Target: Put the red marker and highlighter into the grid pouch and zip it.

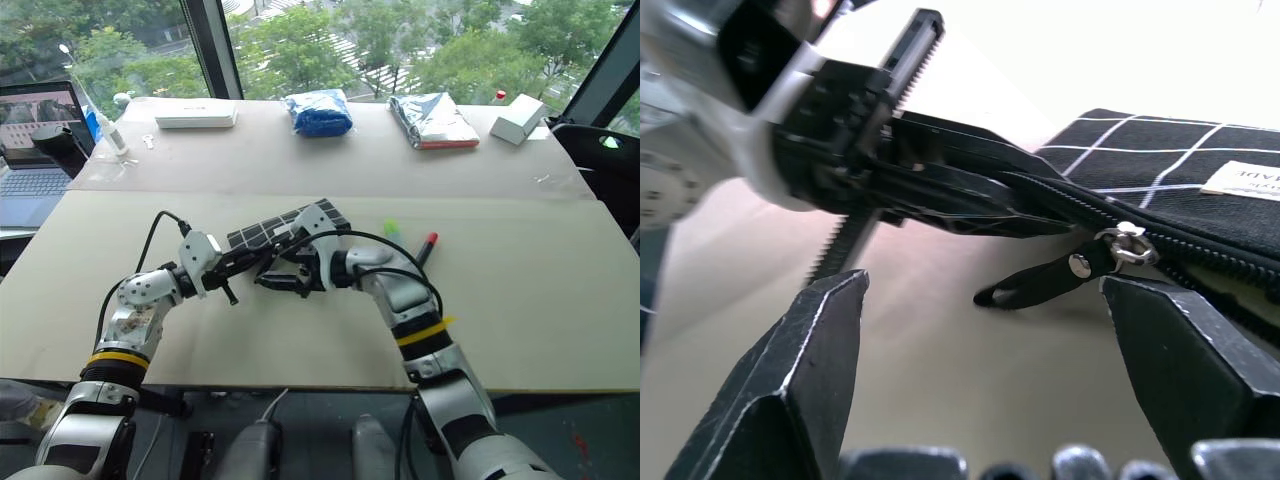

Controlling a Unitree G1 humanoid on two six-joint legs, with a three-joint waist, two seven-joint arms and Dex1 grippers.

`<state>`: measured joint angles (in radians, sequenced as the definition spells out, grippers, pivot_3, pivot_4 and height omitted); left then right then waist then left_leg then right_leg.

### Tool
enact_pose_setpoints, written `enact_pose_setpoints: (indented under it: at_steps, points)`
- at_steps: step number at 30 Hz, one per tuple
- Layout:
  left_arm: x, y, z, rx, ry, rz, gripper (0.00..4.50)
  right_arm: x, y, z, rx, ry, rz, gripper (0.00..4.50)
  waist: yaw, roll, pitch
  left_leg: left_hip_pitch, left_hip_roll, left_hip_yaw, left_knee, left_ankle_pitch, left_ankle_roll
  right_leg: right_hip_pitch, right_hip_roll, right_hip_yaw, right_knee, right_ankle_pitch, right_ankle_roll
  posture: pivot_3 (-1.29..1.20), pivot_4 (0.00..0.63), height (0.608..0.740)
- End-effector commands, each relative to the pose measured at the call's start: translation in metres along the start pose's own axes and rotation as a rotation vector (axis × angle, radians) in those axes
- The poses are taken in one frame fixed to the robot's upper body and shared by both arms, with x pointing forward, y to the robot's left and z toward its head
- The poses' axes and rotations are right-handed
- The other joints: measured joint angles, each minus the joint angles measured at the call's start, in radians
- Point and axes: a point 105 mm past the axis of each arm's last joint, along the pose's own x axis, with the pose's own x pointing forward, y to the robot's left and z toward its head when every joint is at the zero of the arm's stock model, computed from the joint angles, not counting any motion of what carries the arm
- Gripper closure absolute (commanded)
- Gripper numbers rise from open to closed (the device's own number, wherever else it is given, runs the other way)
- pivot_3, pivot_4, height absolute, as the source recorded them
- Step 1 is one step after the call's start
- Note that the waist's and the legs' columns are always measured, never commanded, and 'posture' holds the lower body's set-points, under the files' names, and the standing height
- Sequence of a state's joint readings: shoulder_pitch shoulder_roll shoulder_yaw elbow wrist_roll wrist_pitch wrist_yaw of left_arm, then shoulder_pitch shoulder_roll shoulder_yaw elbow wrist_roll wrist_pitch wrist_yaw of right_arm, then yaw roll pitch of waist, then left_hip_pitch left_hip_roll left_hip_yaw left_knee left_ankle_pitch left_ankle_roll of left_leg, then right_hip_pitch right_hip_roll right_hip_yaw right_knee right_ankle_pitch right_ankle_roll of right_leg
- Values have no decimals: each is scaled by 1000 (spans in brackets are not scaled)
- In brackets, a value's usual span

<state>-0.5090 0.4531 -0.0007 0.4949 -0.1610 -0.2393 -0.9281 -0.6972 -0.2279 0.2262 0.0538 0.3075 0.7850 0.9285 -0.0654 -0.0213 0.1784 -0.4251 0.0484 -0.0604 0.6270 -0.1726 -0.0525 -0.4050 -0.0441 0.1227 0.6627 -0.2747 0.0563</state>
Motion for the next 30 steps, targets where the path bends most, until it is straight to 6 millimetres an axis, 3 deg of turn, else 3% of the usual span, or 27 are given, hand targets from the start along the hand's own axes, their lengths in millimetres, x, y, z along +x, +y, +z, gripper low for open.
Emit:
enact_pose_setpoints:
  at_steps: [1,3,5,10,13,19,25,30]
  points:
    - [4,15,23,-27,-91,66,4500,-35,34,-1,-95,-12,132,566,6,0,0,0,0,0,0,0,0,0,0,0,0,0,0,0,150,740]
    - [6,20,33,-52,-128,89,4500,-54,34,-2,-123,-14,85,566,7,-1,0,-1,0,0,1,0,0,0,0,0,-1,0,1,0,150,740]
    - [7,22,42,-56,-151,93,4500,-78,16,3,-142,-30,-73,566,7,-1,1,-1,0,0,1,0,0,0,0,0,-1,-3,5,0,150,740]
    - [4,17,38,-48,-127,78,4500,-147,-57,24,-65,-140,-686,566,2,-1,1,1,0,1,0,0,0,1,0,1,0,-3,5,0,150,740]
    - [4,10,32,-46,-110,59,4500,-173,-64,18,25,-193,-881,566,5,-1,1,1,0,0,-1,0,0,0,0,1,-1,0,0,0,150,740]
    - [7,5,32,-54,-113,40,4500,-186,-63,-12,100,-123,-1151,566,7,-1,1,0,0,1,-1,0,0,0,0,1,-2,0,0,0,150,740]
    - [11,3,33,-60,-119,32,4500,-191,-71,-22,103,-86,-1307,566,6,-1,1,0,0,1,-1,0,0,0,0,1,-2,0,1,0,150,740]
    - [11,2,33,-67,-121,31,4500,-197,-82,-18,116,-117,-1373,566,6,-1,1,0,0,1,-1,0,0,0,0,1,-2,0,0,0,150,740]
